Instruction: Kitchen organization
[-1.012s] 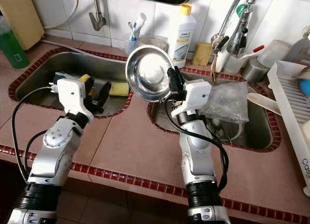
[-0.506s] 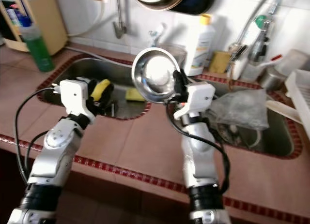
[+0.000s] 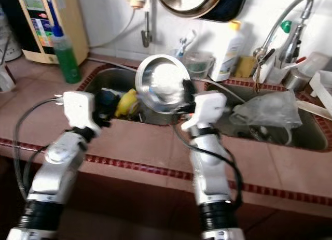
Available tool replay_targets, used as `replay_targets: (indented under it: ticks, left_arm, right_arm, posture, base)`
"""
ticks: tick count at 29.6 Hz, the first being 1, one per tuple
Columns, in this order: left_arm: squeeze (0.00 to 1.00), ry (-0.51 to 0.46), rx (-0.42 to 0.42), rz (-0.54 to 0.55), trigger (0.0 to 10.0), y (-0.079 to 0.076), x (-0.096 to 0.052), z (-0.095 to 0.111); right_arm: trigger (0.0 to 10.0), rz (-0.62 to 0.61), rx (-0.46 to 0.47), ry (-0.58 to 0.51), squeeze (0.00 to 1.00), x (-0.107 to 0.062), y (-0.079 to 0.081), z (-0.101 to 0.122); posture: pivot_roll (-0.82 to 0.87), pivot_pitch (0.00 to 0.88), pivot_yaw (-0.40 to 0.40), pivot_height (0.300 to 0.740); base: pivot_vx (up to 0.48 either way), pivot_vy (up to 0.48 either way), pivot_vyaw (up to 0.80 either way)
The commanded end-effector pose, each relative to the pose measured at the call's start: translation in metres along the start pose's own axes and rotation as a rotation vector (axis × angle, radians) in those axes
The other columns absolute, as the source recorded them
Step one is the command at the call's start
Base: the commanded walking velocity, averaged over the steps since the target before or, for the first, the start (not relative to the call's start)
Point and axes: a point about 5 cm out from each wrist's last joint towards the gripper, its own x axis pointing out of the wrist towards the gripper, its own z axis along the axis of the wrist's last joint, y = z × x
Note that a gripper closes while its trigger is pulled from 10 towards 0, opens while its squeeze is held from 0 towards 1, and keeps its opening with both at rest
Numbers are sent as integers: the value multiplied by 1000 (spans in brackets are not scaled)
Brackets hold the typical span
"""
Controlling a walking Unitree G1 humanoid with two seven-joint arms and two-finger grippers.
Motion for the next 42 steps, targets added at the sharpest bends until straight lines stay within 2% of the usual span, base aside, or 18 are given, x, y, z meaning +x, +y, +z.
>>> replay_targets:
  ticks: [1,14,40,42]
  left_arm:
    - [0,-2,0,-44,10000,-14,3,1]
    - [0,1,25,-63,10000,-15,3,2]
    - [0,-3,28,-69,10000,-18,0,2]
    - [0,-31,-7,-78,10000,-21,-1,4]
  right_arm:
    - [10000,-30,-29,-15,0,0,-12,6]
    - [10000,-37,-28,-11,0,1,-12,6]
    - [10000,-25,-26,-4,0,0,-9,6]
    - [10000,-23,-28,-3,0,0,-9,6]
  posture:
    - [-46,27,-29,740]
    - [-43,43,-28,740]
    - [-48,57,-34,740]
    - [-48,58,-34,740]
  base:
    - [0,0,0]
    - [0,0,0]
    - [385,0,0]
    - [0,0,0]
